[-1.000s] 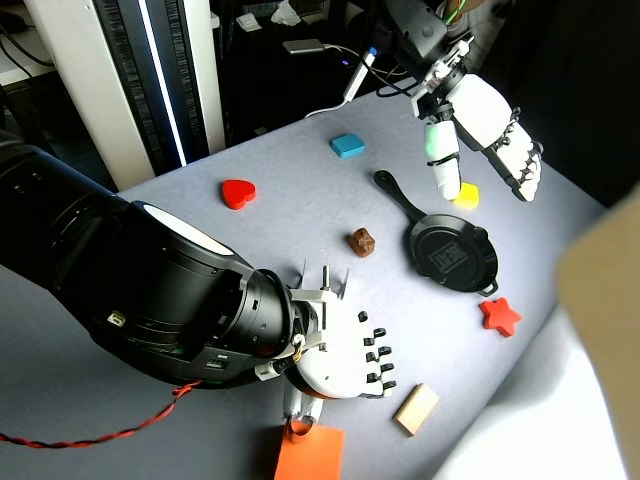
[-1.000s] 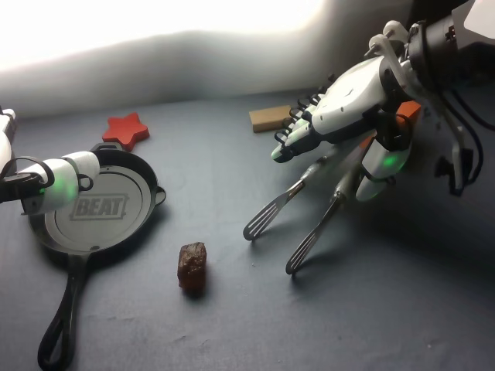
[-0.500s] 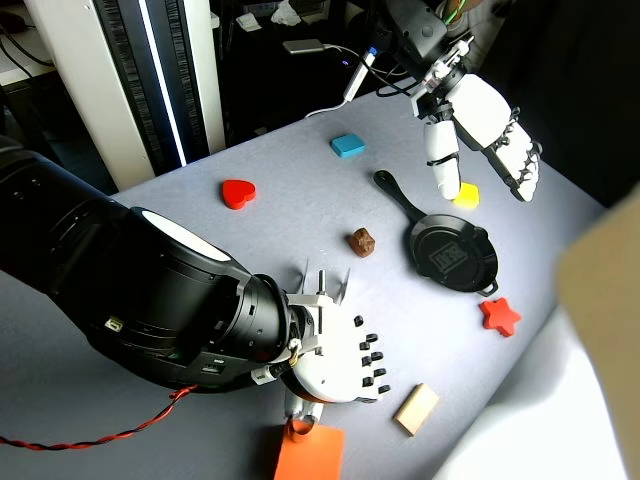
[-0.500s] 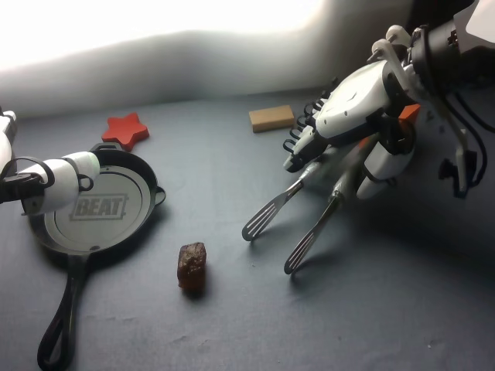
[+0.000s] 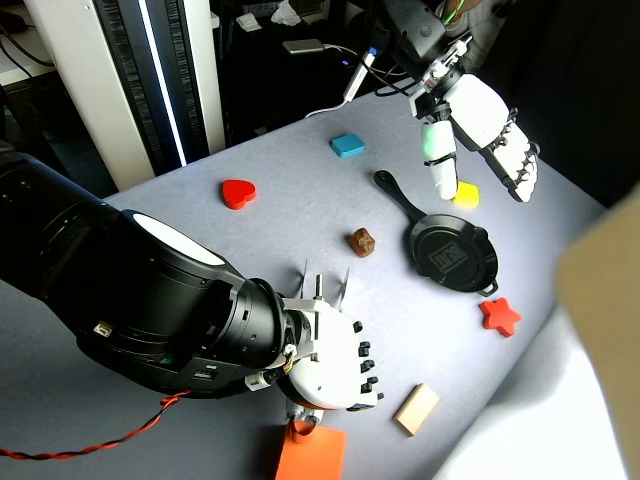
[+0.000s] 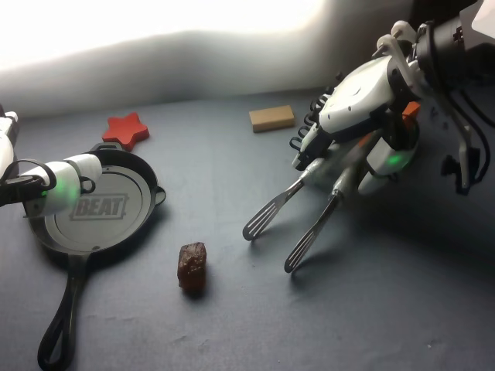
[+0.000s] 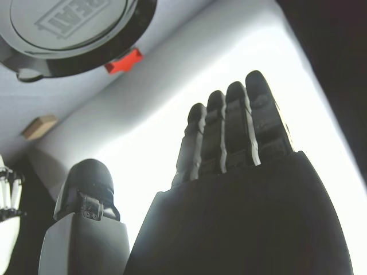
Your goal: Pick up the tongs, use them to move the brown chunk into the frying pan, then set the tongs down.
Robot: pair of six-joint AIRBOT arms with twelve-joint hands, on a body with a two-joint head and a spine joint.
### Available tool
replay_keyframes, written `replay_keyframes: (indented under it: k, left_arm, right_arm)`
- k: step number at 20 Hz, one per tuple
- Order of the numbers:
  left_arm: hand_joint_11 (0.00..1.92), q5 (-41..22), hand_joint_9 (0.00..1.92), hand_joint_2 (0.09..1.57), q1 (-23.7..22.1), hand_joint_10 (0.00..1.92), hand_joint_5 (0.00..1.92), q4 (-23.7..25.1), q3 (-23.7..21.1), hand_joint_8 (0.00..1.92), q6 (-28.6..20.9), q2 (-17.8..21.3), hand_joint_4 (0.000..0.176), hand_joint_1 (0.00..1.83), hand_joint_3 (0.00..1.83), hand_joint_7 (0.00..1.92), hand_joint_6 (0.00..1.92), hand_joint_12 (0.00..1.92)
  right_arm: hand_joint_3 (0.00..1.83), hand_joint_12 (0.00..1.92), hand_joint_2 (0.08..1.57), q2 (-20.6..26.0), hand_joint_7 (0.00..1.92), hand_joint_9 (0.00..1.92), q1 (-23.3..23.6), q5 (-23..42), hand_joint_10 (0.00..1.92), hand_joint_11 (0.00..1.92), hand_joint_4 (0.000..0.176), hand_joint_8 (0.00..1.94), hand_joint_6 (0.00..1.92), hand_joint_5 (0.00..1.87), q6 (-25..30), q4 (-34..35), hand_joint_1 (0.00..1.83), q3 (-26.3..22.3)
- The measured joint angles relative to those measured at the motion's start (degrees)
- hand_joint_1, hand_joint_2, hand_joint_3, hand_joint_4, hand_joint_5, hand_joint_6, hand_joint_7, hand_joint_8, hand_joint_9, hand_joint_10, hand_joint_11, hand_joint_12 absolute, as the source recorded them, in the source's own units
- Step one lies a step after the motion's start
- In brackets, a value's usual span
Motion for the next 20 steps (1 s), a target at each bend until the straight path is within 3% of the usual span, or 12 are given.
replay_keyframes:
  k: [7, 20]
  left_arm:
    - [0.00, 0.0, 0.04, 1.18, 0.0, 0.00, 0.04, -0.1, 0.0, 0.00, 0.0, 0.0, 0.000, 0.00, 0.00, 0.06, 0.00, 0.16]
    - [0.00, -0.3, 0.07, 1.17, 0.0, 0.00, 0.09, -0.1, -0.3, 0.00, 0.0, 0.0, 0.000, 0.00, 0.00, 0.10, 0.01, 0.20]
  right_arm:
    - [0.01, 1.20, 1.19, 0.0, 0.44, 0.37, 0.5, -0.1, 0.07, 0.00, 0.000, 0.02, 0.05, 0.42, 0.0, 0.0, 1.02, 0.0]
    - [0.02, 1.39, 1.24, 0.0, 0.61, 0.52, 0.8, -1.0, 0.14, 0.00, 0.000, 0.04, 0.10, 0.58, 0.0, 0.0, 1.04, -0.6]
